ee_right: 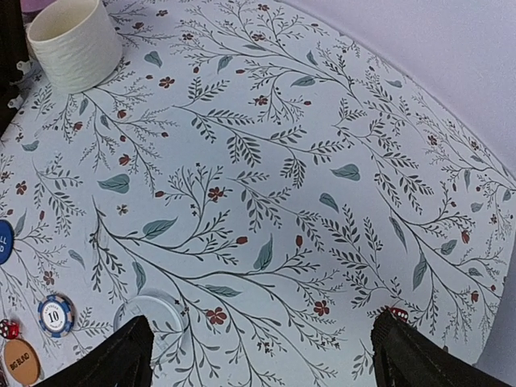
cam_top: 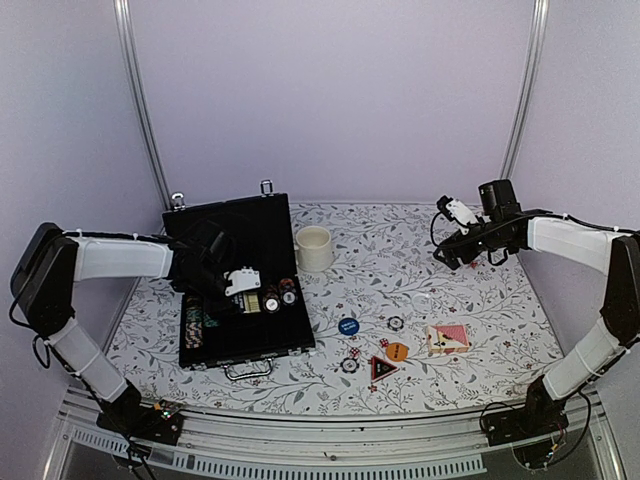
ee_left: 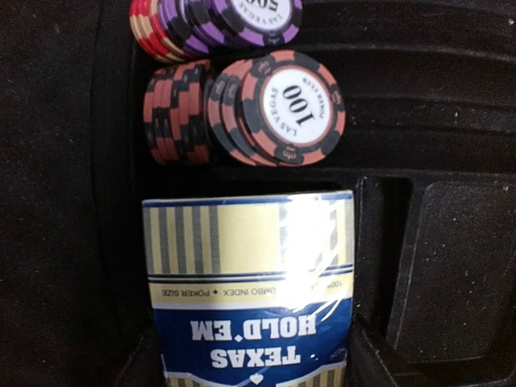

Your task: Pack up texas hold em set

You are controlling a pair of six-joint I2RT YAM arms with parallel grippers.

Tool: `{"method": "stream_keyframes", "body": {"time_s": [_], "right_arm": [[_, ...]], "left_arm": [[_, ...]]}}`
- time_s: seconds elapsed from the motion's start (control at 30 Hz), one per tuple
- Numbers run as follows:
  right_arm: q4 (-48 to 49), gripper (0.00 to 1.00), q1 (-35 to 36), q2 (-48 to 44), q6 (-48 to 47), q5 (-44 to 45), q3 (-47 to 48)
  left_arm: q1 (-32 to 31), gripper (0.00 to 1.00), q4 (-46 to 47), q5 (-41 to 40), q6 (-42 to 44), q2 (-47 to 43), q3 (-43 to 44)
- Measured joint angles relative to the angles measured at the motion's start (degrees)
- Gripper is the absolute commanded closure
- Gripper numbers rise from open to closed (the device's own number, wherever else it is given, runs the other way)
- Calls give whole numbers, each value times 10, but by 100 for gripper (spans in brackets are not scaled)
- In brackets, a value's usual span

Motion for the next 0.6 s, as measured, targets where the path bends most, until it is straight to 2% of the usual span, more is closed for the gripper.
{"method": "stream_keyframes", "body": {"time_s": [0.07, 0.1, 0.17, 0.47, 0.5, 0.6], "right_arm": [[-1, 5, 0, 0, -1, -2, 0], [-1, 4, 1, 0, -2, -4, 0], [-2, 3, 2, 0, -2, -6, 0], [-3, 0, 4, 0, -4, -12, 0], [-3, 0, 4, 0, -4, -14, 0], [-3, 0, 4, 0, -4, -25, 0]], "left_arm": [[0, 33, 3, 2, 2, 0, 0], [0, 25, 5, 1, 2, 0, 0], [0, 18, 11, 1, 2, 0, -1], [-4, 14, 9, -10, -4, -20, 0], [-5, 6, 3, -10, -7, -30, 1], [-18, 3, -15, -14, -24, -85, 1]]}}
